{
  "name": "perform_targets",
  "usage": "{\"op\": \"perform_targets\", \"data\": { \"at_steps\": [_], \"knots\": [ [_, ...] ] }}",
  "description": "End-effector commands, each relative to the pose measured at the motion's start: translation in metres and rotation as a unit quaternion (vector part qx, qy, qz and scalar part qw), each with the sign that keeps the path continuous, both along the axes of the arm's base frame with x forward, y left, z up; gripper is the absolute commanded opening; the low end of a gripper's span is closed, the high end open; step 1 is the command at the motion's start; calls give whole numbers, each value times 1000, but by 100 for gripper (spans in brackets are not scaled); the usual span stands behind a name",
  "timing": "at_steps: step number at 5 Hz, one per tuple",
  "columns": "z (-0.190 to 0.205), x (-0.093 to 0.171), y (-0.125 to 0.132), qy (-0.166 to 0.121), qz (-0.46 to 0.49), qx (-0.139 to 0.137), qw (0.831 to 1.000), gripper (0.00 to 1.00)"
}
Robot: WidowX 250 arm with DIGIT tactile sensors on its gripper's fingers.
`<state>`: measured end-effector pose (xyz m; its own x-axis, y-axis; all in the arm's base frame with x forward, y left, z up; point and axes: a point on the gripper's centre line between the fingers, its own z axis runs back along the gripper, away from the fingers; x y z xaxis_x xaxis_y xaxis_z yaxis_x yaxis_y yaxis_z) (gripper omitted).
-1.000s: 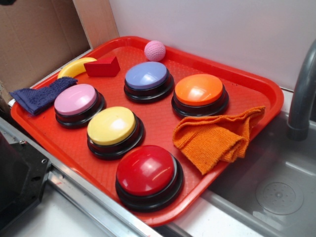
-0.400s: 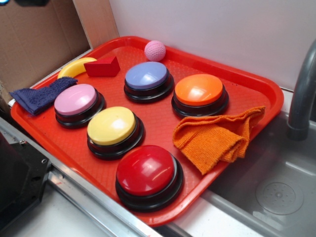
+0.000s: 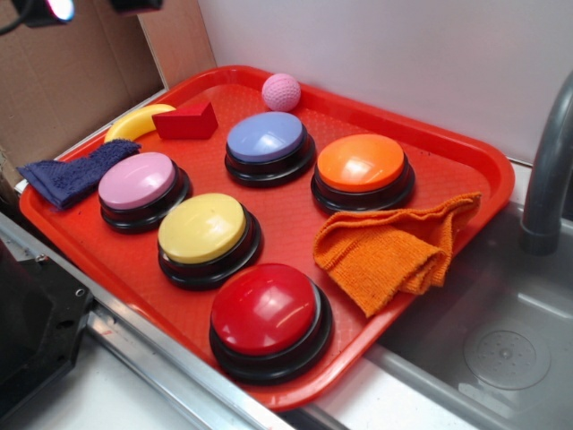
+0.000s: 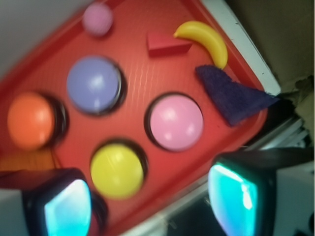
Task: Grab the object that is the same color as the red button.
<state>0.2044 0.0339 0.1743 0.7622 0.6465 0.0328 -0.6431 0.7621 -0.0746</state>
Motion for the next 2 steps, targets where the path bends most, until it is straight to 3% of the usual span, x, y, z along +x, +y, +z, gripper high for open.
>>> {"op": "perform_targets", "data": {
  "at_steps": [1, 2],
  "knots": [
    [-35, 37, 47, -42, 196, 60, 978, 100],
    [-63, 50, 66, -64, 284, 91, 952, 100]
  ]
}}
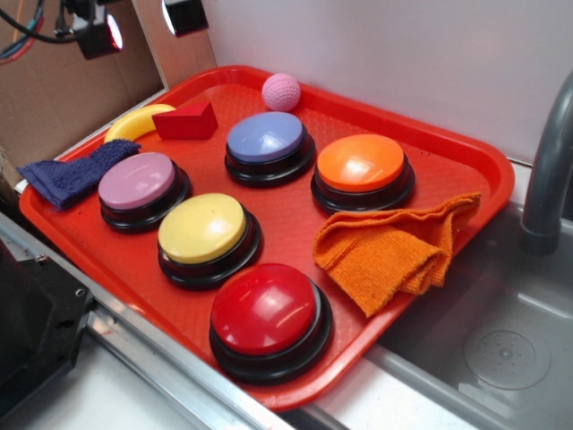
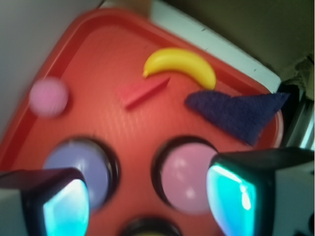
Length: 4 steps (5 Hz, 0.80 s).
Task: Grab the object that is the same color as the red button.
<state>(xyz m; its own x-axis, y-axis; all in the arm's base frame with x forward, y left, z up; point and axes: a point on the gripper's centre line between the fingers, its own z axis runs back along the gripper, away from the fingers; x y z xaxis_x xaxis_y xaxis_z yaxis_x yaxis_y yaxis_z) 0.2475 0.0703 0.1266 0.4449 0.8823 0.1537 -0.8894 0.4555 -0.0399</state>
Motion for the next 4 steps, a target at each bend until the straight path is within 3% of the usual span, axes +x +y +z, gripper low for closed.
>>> {"op": "perform_targets", "data": {
  "at_steps": [1, 2, 4],
  "knots": [
    [-39, 17, 43, -50, 132, 80, 987, 100],
    [-60, 29, 48, -67, 148, 95, 982, 100],
    [-85, 41, 56, -53, 140, 57, 987, 100]
  ]
}}
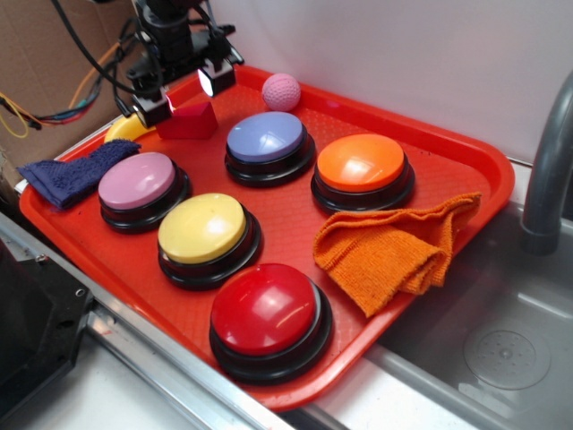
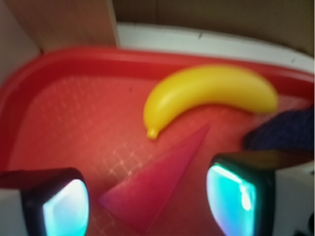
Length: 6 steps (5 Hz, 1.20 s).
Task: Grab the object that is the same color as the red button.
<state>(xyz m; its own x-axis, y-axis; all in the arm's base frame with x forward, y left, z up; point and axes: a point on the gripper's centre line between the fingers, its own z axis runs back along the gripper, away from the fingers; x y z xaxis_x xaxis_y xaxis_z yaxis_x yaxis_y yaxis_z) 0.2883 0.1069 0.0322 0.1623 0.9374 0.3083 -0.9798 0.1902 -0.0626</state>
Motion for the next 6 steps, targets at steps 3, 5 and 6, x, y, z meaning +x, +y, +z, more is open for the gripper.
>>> {"op": "perform_targets", "data": {
  "at_steps": [3, 5, 6],
  "knots": [
    [1, 4, 25, -26, -12, -32, 999, 24],
    [18, 0, 27, -26, -34, -30, 999, 0],
    [49, -3, 25, -26, -86, -34, 995, 0]
  ]
}}
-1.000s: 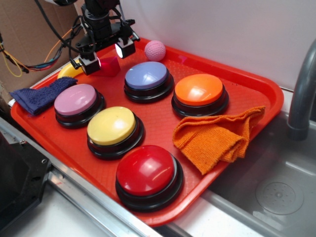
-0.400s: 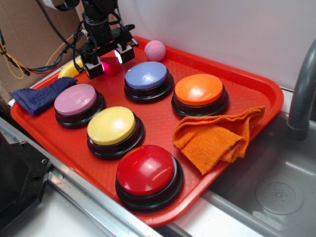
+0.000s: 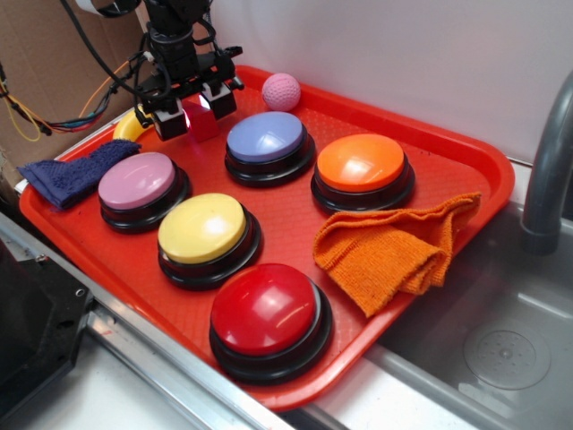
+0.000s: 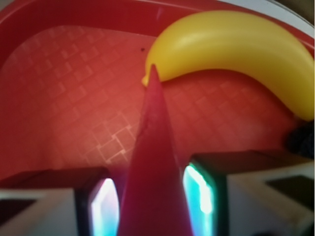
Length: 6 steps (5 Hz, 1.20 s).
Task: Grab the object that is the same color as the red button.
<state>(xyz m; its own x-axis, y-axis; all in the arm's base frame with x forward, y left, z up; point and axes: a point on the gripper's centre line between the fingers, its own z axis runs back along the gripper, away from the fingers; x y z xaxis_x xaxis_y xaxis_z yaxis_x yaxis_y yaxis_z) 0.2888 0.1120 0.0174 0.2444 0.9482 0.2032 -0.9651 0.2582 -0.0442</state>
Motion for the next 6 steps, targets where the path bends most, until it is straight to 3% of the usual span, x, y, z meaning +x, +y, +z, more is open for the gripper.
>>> {"op": "perform_targets", "data": {
  "at_steps": [1, 2, 3, 5, 6],
  "knots": [
    [92, -6, 16, -35, -103, -4, 994, 0],
    [123, -4, 3, 8, -205, -20, 979, 0],
    [149, -11, -13, 20, -294, -23, 955, 0],
    [198, -35, -31, -9, -398, -22, 917, 0],
    [191, -32, -33, -6, -472, -32, 881, 0]
  ]
}}
